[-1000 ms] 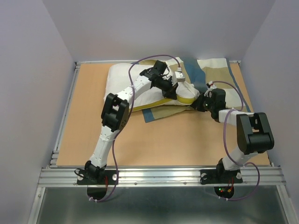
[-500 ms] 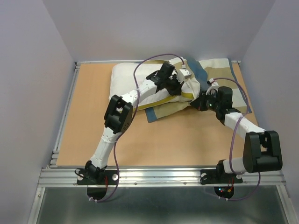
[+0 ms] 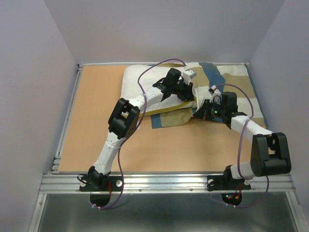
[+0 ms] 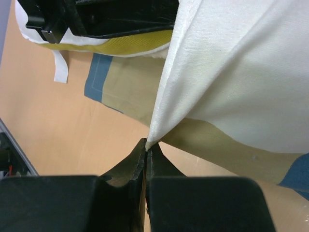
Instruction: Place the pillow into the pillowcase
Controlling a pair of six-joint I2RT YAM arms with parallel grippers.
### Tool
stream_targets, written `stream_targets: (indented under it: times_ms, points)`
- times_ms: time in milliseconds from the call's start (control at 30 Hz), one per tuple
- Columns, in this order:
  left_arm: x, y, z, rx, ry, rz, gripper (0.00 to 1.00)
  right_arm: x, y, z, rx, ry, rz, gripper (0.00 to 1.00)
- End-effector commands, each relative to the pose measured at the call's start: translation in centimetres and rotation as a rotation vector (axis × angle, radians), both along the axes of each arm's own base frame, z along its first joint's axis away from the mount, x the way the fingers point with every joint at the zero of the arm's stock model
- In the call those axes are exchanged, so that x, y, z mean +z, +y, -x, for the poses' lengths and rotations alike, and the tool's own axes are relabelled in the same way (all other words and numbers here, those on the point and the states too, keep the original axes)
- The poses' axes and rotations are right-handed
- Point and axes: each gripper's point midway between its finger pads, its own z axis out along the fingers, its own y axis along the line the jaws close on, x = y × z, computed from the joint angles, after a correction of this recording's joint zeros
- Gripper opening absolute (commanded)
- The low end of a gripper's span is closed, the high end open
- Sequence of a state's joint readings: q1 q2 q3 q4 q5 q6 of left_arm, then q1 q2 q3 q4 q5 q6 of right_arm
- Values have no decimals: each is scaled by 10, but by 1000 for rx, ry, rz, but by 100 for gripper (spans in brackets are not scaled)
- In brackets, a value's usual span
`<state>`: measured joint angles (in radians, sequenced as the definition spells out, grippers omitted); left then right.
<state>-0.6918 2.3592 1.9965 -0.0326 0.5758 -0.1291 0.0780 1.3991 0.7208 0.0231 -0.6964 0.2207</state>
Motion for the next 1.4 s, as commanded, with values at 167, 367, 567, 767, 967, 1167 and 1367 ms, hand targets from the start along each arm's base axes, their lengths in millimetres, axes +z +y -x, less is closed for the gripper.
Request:
stream_targets:
  times_ms: [167, 367, 567, 767, 967, 1167, 1367]
  points:
    - [75, 83, 34, -140, -177, -1, 90, 46, 7, -6, 62, -33, 41, 40]
    - [95, 170, 1, -21, -324, -186, 95, 81, -15, -38, -39, -120, 177, 61]
    - [44, 238, -73, 147, -400, -468, 77, 19, -38, -97, -123, -3, 354, 60]
    - [-41, 274, -47, 115, -222, -611, 58, -41, -8, -116, -19, 107, 371, 57]
    - [-79, 328, 27, 125, -48, -645, 48, -62, 46, -92, 122, 136, 377, 57]
    - [-53, 350, 101, 45, -53, -582, 62, -50, 93, -56, 223, 144, 326, 58]
    - [25, 308, 111, -63, -367, -455, 91, 0, 74, -67, 117, 41, 373, 81]
